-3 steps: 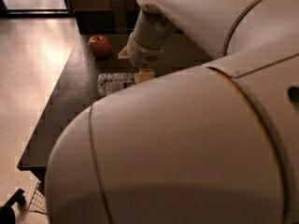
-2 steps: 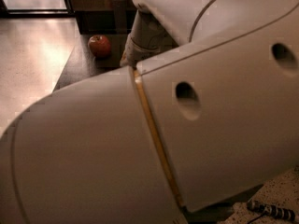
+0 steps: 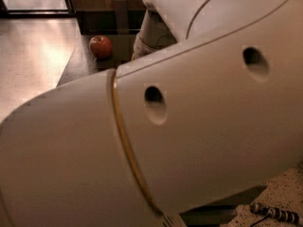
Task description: Place blue plastic bottle upright
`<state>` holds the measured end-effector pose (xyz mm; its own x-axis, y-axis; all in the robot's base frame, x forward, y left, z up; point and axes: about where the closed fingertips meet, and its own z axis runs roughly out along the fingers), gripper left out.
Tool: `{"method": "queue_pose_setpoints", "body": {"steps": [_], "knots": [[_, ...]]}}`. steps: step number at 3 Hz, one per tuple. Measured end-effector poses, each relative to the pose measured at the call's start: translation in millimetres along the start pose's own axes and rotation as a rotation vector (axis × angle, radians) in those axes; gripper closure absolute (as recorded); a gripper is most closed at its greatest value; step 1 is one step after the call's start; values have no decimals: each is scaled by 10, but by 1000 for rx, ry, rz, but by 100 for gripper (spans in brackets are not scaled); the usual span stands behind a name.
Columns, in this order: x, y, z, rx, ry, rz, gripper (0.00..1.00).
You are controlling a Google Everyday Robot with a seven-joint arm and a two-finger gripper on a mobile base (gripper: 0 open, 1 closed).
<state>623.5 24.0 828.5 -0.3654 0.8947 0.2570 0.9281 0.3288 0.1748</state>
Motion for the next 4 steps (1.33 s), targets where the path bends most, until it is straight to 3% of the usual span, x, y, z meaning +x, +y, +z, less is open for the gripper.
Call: {"method": "queue_pose_setpoints", "body": {"steps": [1,2,3,4], "knots": [[-50,-17,-22,-4,-1,-20,87],[-105,-37,-47,-8,-2,-37,100],[-155,-45,-76,-17,0,-49,100],[-312,54,-358,-118,11,-107,100]]}}
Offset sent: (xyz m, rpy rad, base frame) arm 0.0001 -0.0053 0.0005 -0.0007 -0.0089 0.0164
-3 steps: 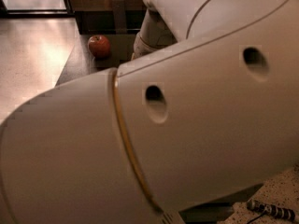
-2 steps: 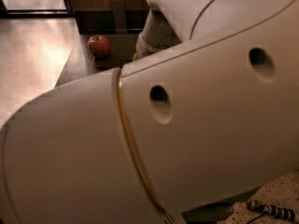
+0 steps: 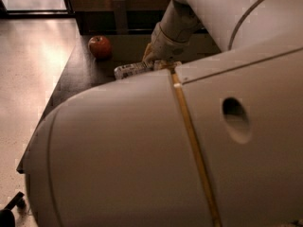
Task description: Place blue plastic bottle upright
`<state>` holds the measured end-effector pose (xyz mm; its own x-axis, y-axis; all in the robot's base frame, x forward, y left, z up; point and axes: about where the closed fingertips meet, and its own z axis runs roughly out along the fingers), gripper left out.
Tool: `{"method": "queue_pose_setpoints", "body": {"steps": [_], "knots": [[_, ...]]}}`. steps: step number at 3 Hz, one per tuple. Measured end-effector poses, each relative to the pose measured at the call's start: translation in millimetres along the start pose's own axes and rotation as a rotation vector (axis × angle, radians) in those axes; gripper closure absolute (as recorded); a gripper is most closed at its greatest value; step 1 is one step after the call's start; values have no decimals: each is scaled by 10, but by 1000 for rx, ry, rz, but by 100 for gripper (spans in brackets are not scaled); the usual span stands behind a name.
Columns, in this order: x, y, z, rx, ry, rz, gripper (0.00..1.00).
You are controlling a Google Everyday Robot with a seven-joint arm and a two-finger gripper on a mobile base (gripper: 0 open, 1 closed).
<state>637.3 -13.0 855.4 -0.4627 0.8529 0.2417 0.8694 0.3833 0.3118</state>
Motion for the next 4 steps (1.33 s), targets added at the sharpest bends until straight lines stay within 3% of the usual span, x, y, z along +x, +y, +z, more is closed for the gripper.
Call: {"method": "queue_pose_setpoints", "body": {"steps": [2,4], "knots": [[-418,224,-756,-255,7,-212,100],[-598,361,-1241,-424,23,-442,100]]}}
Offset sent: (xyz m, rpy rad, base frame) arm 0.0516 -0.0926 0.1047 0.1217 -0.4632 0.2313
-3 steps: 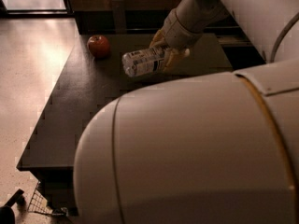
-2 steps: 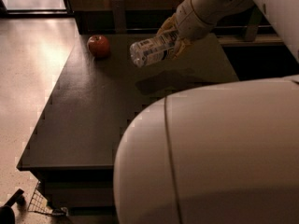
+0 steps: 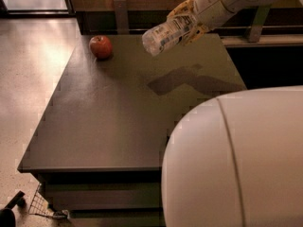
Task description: Place blue plastic bottle upright
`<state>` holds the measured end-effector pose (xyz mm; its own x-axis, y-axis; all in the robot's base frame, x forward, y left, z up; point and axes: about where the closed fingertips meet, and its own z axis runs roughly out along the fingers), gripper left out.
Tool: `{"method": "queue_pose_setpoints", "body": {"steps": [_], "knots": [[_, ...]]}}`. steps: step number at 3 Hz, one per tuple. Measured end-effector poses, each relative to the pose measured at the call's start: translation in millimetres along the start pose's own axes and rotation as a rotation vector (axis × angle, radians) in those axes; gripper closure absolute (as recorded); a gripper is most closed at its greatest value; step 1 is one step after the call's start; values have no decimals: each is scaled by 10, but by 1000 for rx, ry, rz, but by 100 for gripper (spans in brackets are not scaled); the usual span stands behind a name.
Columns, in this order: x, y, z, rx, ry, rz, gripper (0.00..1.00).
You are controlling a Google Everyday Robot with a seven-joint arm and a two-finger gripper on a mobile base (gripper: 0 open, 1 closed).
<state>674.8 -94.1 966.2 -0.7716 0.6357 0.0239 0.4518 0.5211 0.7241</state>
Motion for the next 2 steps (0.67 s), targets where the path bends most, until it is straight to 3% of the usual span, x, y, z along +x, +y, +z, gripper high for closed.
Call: {"method": "queue_pose_setpoints", "body": {"steps": [1,2], "knots": [[-115,189,-175,-85,42,-229,100],[-175,296,-242,-135,66,-418,100]]}}
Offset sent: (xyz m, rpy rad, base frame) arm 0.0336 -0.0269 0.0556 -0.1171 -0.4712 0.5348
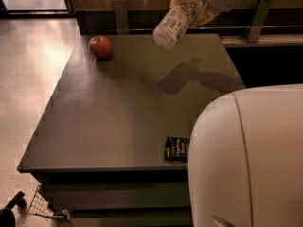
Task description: Place blue plastic bottle upright
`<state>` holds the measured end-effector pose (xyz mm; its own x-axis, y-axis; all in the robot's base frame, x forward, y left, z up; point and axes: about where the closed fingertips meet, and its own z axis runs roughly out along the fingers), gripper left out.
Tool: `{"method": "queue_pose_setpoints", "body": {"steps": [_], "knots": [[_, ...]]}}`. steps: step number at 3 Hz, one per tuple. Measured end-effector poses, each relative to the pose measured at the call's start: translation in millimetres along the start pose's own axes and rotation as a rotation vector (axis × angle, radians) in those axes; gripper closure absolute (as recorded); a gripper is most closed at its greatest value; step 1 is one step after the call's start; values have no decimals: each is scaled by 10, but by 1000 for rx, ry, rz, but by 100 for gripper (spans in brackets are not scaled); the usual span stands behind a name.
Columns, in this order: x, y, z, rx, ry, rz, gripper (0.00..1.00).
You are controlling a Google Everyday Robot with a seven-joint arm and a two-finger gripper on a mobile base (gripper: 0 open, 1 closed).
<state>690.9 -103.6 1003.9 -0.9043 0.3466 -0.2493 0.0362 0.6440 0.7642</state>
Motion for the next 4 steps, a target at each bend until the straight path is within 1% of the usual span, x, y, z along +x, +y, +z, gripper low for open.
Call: {"method": "queue_pose_setpoints", "body": {"steps": [1,2,3,4], "knots": [[-72,23,-59,-49,-15,-177,100],[-108,-26,-64,-94,-28,-333,100],[-102,-80,-60,-129,-44,-482,100],[-89,-82,-30,-135,-44,-553,100]]}}
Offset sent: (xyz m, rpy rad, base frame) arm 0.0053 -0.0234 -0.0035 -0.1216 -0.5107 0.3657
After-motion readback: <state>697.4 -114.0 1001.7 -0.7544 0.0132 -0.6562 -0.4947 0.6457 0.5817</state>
